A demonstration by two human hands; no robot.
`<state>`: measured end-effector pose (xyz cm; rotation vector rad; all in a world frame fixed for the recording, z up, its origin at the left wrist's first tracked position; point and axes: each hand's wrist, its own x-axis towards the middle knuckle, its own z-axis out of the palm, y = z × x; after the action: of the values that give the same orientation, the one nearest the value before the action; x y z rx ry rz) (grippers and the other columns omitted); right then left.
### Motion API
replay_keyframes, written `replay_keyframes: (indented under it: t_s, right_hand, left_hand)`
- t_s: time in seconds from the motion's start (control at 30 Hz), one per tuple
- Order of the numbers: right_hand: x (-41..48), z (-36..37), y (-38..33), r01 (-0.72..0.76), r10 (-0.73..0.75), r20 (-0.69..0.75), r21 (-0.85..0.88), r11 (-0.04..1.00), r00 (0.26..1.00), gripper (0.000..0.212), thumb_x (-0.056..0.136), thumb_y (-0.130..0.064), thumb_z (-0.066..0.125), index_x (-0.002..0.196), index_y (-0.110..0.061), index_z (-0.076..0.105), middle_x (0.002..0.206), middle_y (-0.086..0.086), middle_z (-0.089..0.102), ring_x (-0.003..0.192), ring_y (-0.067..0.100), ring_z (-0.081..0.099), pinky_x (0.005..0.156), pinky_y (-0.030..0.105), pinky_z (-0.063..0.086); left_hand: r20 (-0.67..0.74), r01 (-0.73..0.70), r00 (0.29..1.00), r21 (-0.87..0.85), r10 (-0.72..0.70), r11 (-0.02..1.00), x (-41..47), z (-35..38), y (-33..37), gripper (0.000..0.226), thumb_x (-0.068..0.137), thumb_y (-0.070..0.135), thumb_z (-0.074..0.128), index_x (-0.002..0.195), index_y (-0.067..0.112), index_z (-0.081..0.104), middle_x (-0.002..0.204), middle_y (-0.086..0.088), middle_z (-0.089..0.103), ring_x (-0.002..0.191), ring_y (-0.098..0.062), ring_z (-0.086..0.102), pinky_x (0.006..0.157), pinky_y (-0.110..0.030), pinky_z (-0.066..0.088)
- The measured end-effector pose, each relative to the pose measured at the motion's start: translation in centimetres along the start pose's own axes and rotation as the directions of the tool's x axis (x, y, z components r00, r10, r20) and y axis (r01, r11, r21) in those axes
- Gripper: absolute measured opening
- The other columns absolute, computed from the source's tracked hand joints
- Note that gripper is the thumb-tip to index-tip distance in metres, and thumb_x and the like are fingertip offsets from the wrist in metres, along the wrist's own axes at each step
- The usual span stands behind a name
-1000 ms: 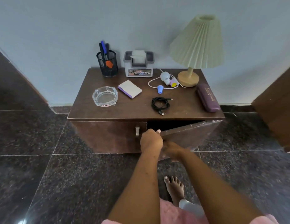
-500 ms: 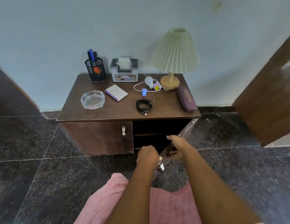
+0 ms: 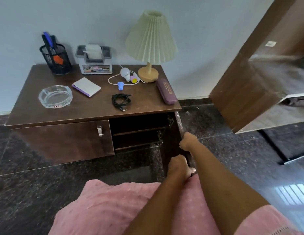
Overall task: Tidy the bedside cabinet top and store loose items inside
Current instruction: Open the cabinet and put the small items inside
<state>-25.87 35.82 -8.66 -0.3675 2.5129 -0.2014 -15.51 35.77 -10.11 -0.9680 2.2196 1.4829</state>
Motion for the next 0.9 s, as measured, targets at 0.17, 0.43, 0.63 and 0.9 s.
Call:
replay_keyframes:
  t_s: [0.17, 0.43, 0.63, 0.9]
  right_hand:
    - [0.5, 0.2, 0.8, -0.021, 0.018, -0.109, -0.033, 0.999, 0.994, 0.033, 0.091, -0.007, 0.047, 0.123, -0.002, 0.04, 0.129, 0.02, 0.048, 0.117, 0.037, 0.049, 0.089, 0.04, 0.043]
    - [0.4, 2.9, -3.6, 0.125, -0.084, -0.491, 0.05, 0.991, 0.867, 0.058, 0.09, -0.003, 0.047, 0.143, -0.006, 0.025, 0.145, 0.013, 0.034, 0.131, 0.032, 0.039, 0.106, 0.04, 0.036]
    - [-0.3, 6.1, -10.8, 0.381, -0.326, -0.205, 0.364, 0.85, 0.923, 0.032, 0.091, -0.009, 0.047, 0.12, -0.014, 0.061, 0.122, 0.008, 0.061, 0.109, 0.022, 0.058, 0.091, 0.029, 0.046]
    - [0.3, 11.1, -18.5, 0.375, -0.506, 0.125, 0.527, 0.763, 0.853, 0.064, 0.084, -0.009, 0.061, 0.142, -0.011, 0.036, 0.144, 0.009, 0.043, 0.131, 0.026, 0.042, 0.102, 0.033, 0.039]
  left_hand:
    - [-0.056, 0.016, 0.998, -0.258, -0.031, 0.966, 2.3, 1.0, 0.9, 0.027, 0.093, 0.013, 0.047, 0.111, -0.001, 0.061, 0.113, -0.018, 0.063, 0.107, -0.034, 0.06, 0.089, -0.034, 0.05]
    - [-0.117, 0.078, 0.961, -0.753, -0.249, 0.654, 5.4, -6.2, -2.4, 0.028, 0.089, -0.01, 0.047, 0.115, -0.003, 0.057, 0.082, -0.012, 0.062, 0.07, -0.018, 0.059, 0.063, -0.026, 0.049]
    - [-0.315, 0.045, 0.812, -0.806, -0.492, 0.591, 5.3, -17.6, -7.0, 0.03, 0.095, 0.002, 0.037, 0.118, 0.004, 0.056, 0.073, -0.007, 0.053, 0.058, -0.016, 0.052, 0.056, -0.027, 0.045]
    - [-0.281, -0.118, 0.692, -0.953, -0.665, 0.28, 3.9, -20.1, -13.3, 0.037, 0.095, 0.013, 0.043, 0.132, 0.015, 0.048, 0.117, -0.009, 0.058, 0.095, -0.024, 0.058, 0.089, -0.036, 0.045]
